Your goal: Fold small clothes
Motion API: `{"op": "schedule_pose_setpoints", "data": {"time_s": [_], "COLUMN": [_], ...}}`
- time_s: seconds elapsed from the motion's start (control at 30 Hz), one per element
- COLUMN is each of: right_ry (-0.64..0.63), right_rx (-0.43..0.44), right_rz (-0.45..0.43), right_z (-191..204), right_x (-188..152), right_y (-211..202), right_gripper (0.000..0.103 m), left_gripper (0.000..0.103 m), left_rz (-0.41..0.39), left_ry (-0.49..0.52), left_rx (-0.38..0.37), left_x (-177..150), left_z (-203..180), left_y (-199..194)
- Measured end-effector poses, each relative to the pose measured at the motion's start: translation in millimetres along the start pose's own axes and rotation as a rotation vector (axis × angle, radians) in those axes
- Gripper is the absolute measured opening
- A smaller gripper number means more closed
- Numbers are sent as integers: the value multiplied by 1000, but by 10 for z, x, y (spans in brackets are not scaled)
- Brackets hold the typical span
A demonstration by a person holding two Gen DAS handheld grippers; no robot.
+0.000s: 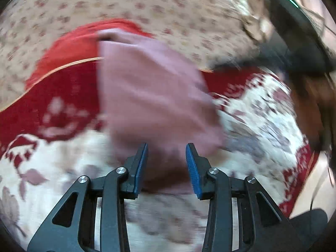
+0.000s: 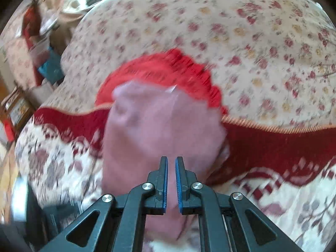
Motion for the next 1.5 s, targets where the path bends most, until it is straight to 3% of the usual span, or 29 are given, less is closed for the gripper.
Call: {"op": "schedule_pose_setpoints", "data": {"time_s": [0.07, 0.2, 0.3, 0.37, 0.53, 0.7, 0.87, 1.07, 1.23, 1.33, 1.4, 1.47, 1.5], "right_ry": [19, 70, 171, 221, 163, 208, 209, 228, 262, 314, 365, 401, 414], "right_rx": [29, -2, -63, -58, -35, -13, -68, -79, -53, -3, 36, 28, 6], "right_rz": [3, 4, 70, 61, -55, -226, -129, -81, -52, -38, -65, -126, -152], "right_z": [114, 147, -56, -106, 46, 40, -43, -130, -171, -218, -284, -426, -509], "right_x": [-255, -578, -823, -914, -778, -473, -675, -773, -810, -790, -729, -650, -626], "right_y": [-29, 210, 572, 679, 364, 135, 444, 546, 612, 593, 482, 321, 256], "right_gripper": [6, 6, 6, 6, 6, 6, 6, 6, 6, 7, 7, 9, 19], "left_gripper": [25, 23, 23, 23, 23, 23, 23, 24, 25, 25, 28, 50, 56], "left_rz": [39, 134, 133, 126, -10, -81, 18, 10, -12, -68, -124, -140, -134], "left_ry": [-26, -42, -56, -50, -28, -23, -8, 5, 34, 3, -19, -33, -45], "left_rx": [10, 48, 62, 46, 2, 32, 111, 151, 156, 123, 78, 68, 64], "left_x": [-34, -249, -296, -257, 248, 989, 1229, 1392, 1372, 1521, 1554, 1448, 1314], "left_z": [122, 229, 281, 269, 275, 360, 610, 801, 824, 734, 676, 700, 743], "left_y": [125, 465, 532, 449, 131, 381, 1047, 1366, 1286, 1015, 703, 486, 382]}}
Point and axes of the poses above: each gripper's, at about its wrist camera, not at the fingertips, and y roughly the way its jaws point, z to its left, x to its top, the point moved 9 cm from there along y, roughly the way its jaws point, and after that the axes turned 13 degrees about -z, right-handed, at the moved point
